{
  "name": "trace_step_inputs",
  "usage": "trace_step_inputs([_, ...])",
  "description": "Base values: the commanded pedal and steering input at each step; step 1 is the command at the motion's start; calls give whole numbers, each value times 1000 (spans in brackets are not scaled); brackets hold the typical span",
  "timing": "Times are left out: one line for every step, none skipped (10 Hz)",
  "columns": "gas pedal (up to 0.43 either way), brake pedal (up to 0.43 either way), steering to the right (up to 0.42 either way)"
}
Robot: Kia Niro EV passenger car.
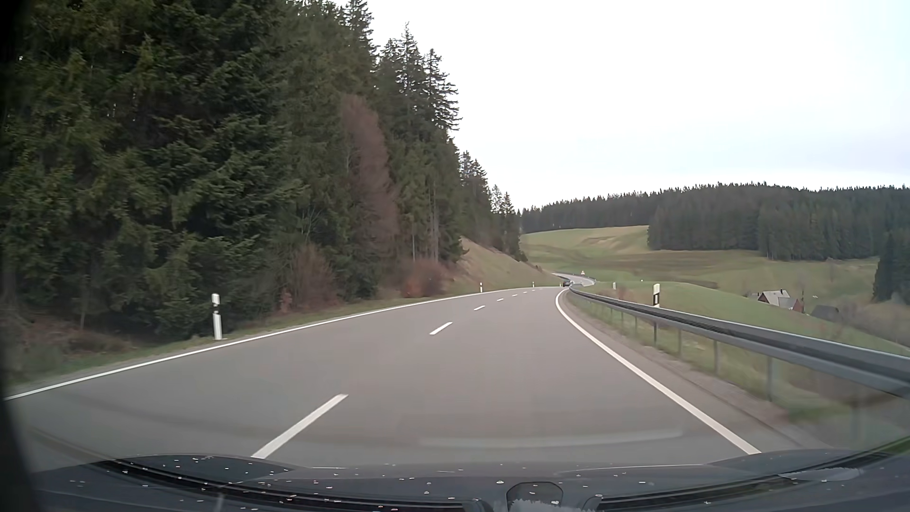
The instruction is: Follow the waypoints while adhering to traffic rules and regulations
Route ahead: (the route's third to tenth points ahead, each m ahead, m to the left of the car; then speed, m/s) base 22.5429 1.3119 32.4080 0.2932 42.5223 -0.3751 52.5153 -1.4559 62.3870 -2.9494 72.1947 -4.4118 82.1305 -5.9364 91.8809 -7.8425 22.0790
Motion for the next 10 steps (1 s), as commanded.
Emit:
trace_step_inputs([138, 0, 14])
trace_step_inputs([138, 0, 15])
trace_step_inputs([138, 0, 14])
trace_step_inputs([138, 0, 14])
trace_step_inputs([138, 0, 14])
trace_step_inputs([138, 0, 14])
trace_step_inputs([138, 0, 14])
trace_step_inputs([138, 0, 15])
trace_step_inputs([138, 0, 14])
trace_step_inputs([138, 0, 14])
